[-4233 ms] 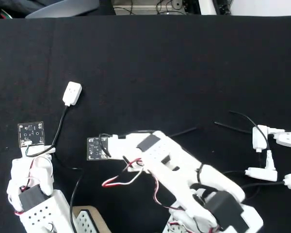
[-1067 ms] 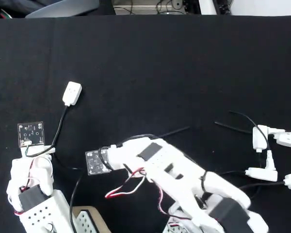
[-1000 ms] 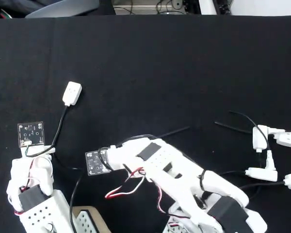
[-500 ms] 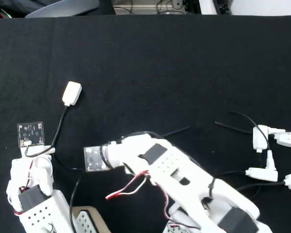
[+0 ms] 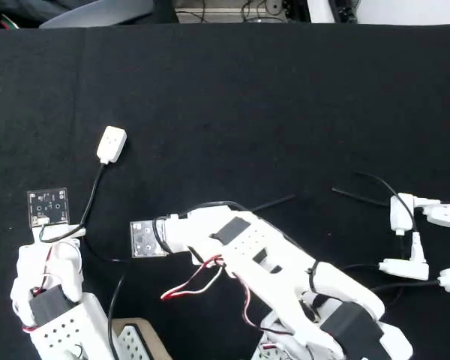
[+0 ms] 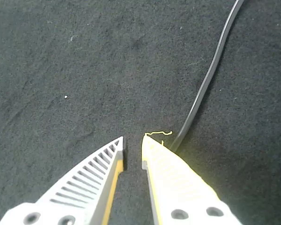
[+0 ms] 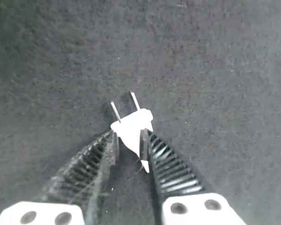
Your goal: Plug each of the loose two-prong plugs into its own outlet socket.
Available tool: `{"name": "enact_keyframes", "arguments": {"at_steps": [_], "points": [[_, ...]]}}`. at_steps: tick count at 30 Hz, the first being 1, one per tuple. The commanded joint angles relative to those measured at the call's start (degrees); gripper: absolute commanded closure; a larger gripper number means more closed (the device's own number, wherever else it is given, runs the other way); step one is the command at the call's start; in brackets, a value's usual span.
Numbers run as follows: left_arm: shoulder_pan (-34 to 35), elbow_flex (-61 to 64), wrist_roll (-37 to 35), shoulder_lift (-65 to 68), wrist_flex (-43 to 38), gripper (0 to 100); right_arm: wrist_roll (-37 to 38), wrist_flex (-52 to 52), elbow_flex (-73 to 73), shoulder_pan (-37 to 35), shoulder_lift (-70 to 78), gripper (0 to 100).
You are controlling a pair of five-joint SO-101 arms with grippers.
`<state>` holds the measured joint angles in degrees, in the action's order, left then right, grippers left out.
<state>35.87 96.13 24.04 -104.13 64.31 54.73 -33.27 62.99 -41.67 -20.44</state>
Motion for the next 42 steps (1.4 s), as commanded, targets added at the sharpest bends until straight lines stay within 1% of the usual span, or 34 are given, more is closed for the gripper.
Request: {"name": "enact_keyframes", "arguments": {"at_steps": [1,6,9,13,17,20,26,29,33,38,42], "points": [[0.5,0.0,-0.2,-0.4,0.2,92,-0.4,0.6,-2.2,1.1,0.5,91.5],[0.5,0.0,-0.2,-0.4,0.2,92,-0.3,-2.5,-2.5,0.6,0.6,91.3],[0.5,0.0,-0.2,-0.4,0.2,92,-0.4,-2.9,-2.2,-1.1,0.6,91.3],[0.5,0.0,-0.2,-0.4,0.2,92,-0.4,-3.0,-1.9,-1.7,0.7,91.3],[0.5,0.0,-0.2,-0.4,0.2,92,-0.3,-3.2,-2.9,-1.7,2.9,91.3],[0.5,0.0,-0.2,-0.4,0.2,92,-0.1,-5.7,-5.7,-1.7,5.5,91.3],[0.5,0.0,-0.2,-0.4,0.2,92,1.5,-9.2,-8.7,-1.4,8.7,91.2],[0.5,0.0,-0.2,-0.4,0.2,92,3.6,-11.2,-8.8,-1.4,9.0,89.2],[0.5,0.0,-0.2,-0.4,0.2,92,3.9,-12.0,-9.2,-1.4,9.2,89.0],[0.5,0.0,-0.2,-0.4,0.2,92,6.6,-13.9,-9.5,-1.3,10.0,89.0],[0.5,0.0,-0.2,-0.4,0.2,92,6.8,-15.6,-12.8,-1.2,13.3,89.0]]}}
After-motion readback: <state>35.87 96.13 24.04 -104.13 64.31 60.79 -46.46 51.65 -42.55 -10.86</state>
